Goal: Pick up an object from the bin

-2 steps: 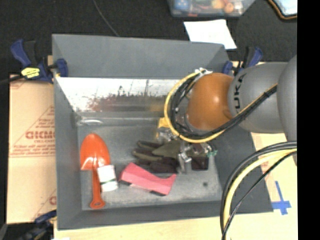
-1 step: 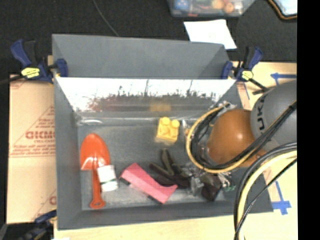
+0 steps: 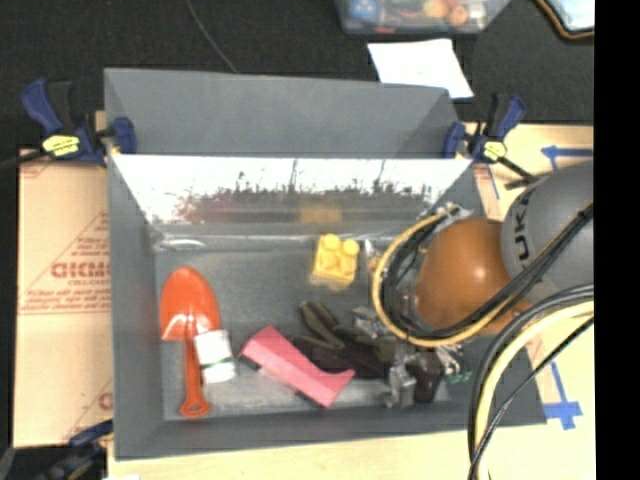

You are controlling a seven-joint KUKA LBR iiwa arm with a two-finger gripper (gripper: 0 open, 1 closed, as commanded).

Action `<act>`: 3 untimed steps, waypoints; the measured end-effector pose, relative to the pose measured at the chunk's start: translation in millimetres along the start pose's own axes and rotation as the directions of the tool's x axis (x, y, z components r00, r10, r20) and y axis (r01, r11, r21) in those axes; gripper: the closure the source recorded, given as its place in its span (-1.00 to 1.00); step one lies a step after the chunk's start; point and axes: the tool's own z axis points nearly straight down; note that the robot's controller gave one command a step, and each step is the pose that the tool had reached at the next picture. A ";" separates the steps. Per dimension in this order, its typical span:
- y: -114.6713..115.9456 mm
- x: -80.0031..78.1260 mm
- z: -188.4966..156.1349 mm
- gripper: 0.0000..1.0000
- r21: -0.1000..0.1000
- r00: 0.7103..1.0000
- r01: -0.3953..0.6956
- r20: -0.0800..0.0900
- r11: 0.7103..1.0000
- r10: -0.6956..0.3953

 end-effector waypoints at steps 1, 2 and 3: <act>0.0 0.0 0.0 -1.00 0.000 1.000 0.001 0.000 1.000 -0.001; 12.8 -27.2 0.3 1.00 0.002 1.000 -0.013 0.005 1.000 0.013; 12.8 -27.2 0.3 1.00 0.002 1.000 -0.012 0.005 1.000 0.012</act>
Offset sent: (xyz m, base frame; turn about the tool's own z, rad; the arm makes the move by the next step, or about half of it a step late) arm 0.0206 0.0211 -0.0004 0.0169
